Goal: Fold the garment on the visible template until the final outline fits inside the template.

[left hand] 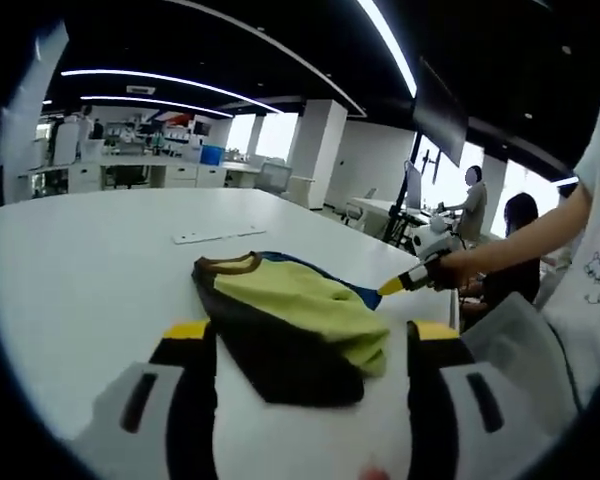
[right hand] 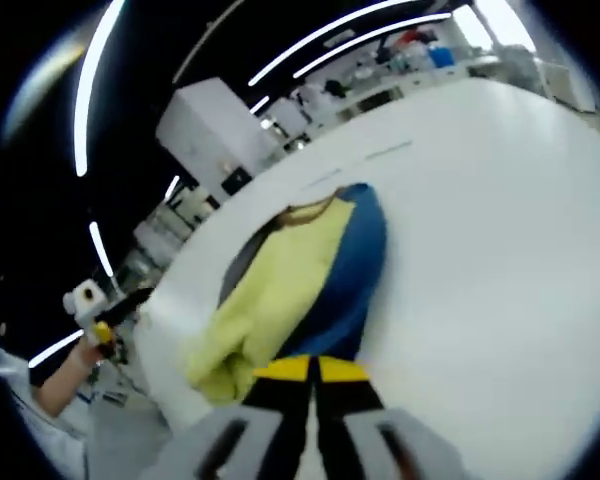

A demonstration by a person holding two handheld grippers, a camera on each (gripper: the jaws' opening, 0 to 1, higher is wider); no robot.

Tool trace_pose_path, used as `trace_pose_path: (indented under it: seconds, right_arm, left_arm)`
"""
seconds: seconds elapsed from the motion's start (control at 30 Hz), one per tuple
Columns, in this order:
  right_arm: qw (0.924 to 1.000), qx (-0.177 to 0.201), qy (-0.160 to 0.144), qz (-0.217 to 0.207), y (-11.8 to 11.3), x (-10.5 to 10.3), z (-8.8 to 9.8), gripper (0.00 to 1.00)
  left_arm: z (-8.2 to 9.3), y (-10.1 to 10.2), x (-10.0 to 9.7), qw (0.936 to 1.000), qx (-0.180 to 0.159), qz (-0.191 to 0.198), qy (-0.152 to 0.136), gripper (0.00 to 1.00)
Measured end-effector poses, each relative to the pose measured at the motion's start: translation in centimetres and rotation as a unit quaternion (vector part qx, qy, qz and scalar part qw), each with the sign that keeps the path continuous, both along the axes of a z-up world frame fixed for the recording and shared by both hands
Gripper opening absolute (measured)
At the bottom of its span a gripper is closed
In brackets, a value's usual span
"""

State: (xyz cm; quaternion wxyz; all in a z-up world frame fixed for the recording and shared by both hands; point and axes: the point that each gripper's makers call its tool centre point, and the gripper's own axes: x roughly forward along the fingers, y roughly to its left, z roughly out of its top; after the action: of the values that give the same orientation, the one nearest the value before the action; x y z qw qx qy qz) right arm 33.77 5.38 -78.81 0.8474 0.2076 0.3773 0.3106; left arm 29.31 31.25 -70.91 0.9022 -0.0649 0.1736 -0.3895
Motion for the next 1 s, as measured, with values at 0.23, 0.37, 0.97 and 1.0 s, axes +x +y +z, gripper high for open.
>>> trace_pose_path:
  seconds: [0.23, 0.37, 0.97, 1.0]
  right_arm:
    - [0.9987, 0.019, -0.046, 0.014, 2.2, 2.9, 4.9, 0.00]
    - [0.9975, 0.019, -0.063, 0.027, 3.9, 4.6, 6.5, 0.00]
    - [0.9944, -0.025, -0.053, 0.088, 13.8, 8.9, 4.0, 0.00]
    - [0.9946, -0.029, -0.048, 0.087, 14.2, 9.2, 3.6, 0.00]
  left_arm:
    - [0.1, -0.5, -0.3, 1.0000, -0.005, -0.004, 0.000, 0.74]
    - [0.4, -0.6, -0.2, 1.0000, -0.009, -0.003, -0.001, 0.74]
    - [-0.2, 1.4, 0.3, 0.9998, -0.011, 0.015, 0.005, 0.72]
    - [-0.2, 1.4, 0.3, 0.9998, -0.012, 0.017, 0.006, 0.72]
